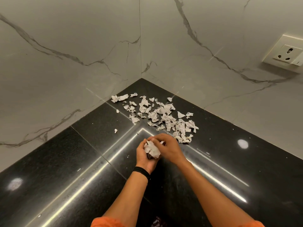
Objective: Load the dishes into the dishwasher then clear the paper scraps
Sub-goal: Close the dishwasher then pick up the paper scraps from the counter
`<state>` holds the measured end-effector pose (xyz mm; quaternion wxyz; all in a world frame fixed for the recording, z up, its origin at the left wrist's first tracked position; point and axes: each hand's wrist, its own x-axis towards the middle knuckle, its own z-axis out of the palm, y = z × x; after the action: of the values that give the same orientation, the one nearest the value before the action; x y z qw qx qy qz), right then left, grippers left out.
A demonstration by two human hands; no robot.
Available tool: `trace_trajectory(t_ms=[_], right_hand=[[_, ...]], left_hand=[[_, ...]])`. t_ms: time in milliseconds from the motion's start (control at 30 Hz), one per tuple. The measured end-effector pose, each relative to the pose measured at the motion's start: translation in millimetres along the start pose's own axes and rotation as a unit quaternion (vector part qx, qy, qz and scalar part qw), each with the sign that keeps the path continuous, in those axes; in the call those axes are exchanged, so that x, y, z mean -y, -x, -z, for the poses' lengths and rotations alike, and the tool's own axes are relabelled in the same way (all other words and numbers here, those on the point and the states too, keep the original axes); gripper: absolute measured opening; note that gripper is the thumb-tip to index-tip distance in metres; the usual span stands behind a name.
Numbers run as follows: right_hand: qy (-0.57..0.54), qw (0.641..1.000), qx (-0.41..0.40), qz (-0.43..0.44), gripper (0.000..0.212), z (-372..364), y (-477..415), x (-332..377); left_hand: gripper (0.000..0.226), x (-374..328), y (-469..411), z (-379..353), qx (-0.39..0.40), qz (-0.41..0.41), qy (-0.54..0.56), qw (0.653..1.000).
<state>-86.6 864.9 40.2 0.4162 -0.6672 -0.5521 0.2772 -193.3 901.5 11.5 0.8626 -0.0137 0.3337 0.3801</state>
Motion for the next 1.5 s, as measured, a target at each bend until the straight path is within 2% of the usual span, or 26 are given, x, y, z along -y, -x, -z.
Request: trace_trajectory(t_ms=[33, 100, 200, 267, 333, 467, 533, 600, 700, 767, 833, 1000, 1100, 1167, 1233, 1333, 1433, 1500], right_hand=[[-0.004, 1.000, -0.021, -0.019, 0.014, 7, -3, -1], [0.065, 0.996, -0.035, -0.041, 0.018, 20, -9, -12], [0.259, 0.964, 0.043, -0.037, 0.035, 30, -13, -39], [0.309, 0.945, 0.102, -0.047, 0.047, 24, -7, -50], [0.339, 0.933, 0.114, -0.028, 0.051, 13, 3, -56], [0.402, 0.910, 0.094, 0.043, 0.036, 2, 15, -59], [0.418, 0.902, 0.095, 0.044, 0.025, 3, 16, -60], [0.390, 0.917, 0.080, 0.017, 0.023, 8, 18, -60], [0.211, 0.976, -0.016, -0.056, 0.017, 22, 26, -54], [0.090, 0.989, -0.085, -0.078, 0.013, 27, 28, -43], [0.025, 0.993, -0.097, -0.062, 0.011, 26, 26, -26], [0.012, 0.998, -0.053, 0.012, 0.015, -1, 34, 9], [0.082, 0.995, -0.048, 0.042, 0.026, -12, 42, 9], [0.055, 0.996, -0.040, 0.050, 0.034, -13, 43, 8], [-0.012, 0.999, -0.039, 0.028, 0.033, -12, 42, 9], [-0.108, 0.989, -0.093, -0.048, 0.022, -5, 33, 5], [-0.062, 0.984, -0.135, -0.102, 0.024, 6, 23, -13], [0.021, 0.988, -0.096, -0.120, 0.028, 13, 19, -29]], left_hand=[[0.032, -1, 1, 1, 0.001, 0.000, 0.004, 1.000], [0.028, -4, 0, 3, -0.013, -0.010, 0.008, 1.000], [0.025, -8, -2, 7, -0.028, -0.015, -0.003, 0.999], [0.025, -10, -1, 10, -0.037, -0.021, -0.006, 0.999], [0.026, -11, 0, 12, -0.041, -0.024, -0.011, 0.999], [0.027, -10, 6, 13, -0.046, -0.036, -0.023, 0.998], [0.028, -10, 5, 13, -0.051, -0.038, -0.029, 0.998], [0.027, -10, 5, 12, -0.054, -0.042, -0.035, 0.997], [0.024, -6, 8, 11, -0.048, -0.044, -0.042, 0.997], [0.024, -1, 8, 10, -0.049, -0.040, -0.046, 0.997], [0.025, 5, 9, 5, -0.045, -0.035, -0.044, 0.997], [0.039, 19, 6, 0, -0.002, 0.010, -0.023, 1.000], [0.032, 17, 9, 2, 0.010, 0.008, -0.010, 1.000], [0.032, 15, 11, 4, 0.004, 0.004, -0.002, 1.000], [0.034, 14, 12, 5, 0.003, 0.004, 0.014, 1.000], [0.032, 11, 10, 7, 0.001, -0.006, 0.034, 0.999], [0.034, 8, 9, 7, -0.006, -0.015, 0.025, 1.000], [0.036, 5, 9, 9, -0.016, -0.020, 0.022, 0.999]])
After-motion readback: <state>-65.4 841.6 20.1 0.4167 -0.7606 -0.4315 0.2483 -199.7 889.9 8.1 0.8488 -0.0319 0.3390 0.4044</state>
